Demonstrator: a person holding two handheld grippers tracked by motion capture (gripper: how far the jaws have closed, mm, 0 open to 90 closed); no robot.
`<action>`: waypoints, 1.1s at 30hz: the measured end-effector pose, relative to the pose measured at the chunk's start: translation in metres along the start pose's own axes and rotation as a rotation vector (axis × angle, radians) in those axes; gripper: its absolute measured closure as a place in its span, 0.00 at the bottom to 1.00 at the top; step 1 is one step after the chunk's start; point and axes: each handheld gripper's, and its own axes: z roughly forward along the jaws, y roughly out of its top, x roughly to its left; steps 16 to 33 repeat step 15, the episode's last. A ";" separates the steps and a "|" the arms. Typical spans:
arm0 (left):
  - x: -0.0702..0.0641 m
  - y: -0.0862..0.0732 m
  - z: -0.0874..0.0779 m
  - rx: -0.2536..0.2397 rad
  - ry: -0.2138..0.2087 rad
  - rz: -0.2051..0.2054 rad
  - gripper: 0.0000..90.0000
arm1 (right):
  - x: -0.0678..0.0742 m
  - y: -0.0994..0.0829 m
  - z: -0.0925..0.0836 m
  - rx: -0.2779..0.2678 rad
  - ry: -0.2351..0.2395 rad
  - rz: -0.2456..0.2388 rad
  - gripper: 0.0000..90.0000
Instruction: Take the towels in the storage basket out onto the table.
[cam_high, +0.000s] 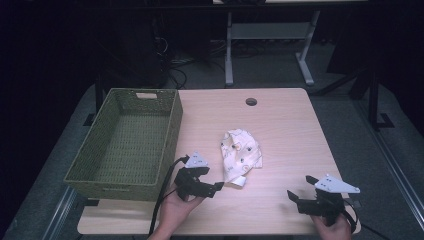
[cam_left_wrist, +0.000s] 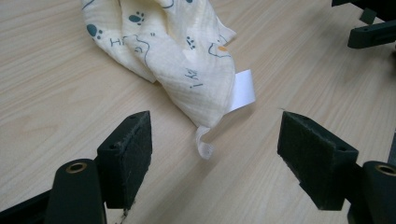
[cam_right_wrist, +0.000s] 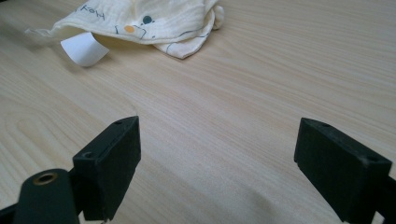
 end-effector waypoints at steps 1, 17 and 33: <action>0.000 0.000 0.000 0.000 0.000 0.000 0.29 | 0.000 0.000 0.000 0.000 0.000 0.000 0.16; 0.003 -0.020 -0.004 -0.018 -0.008 -0.068 0.28 | 0.004 0.000 0.000 -0.005 0.011 -0.002 0.16; 0.003 -0.020 -0.004 -0.018 -0.008 -0.068 0.28 | 0.004 0.000 0.000 -0.005 0.011 -0.002 0.16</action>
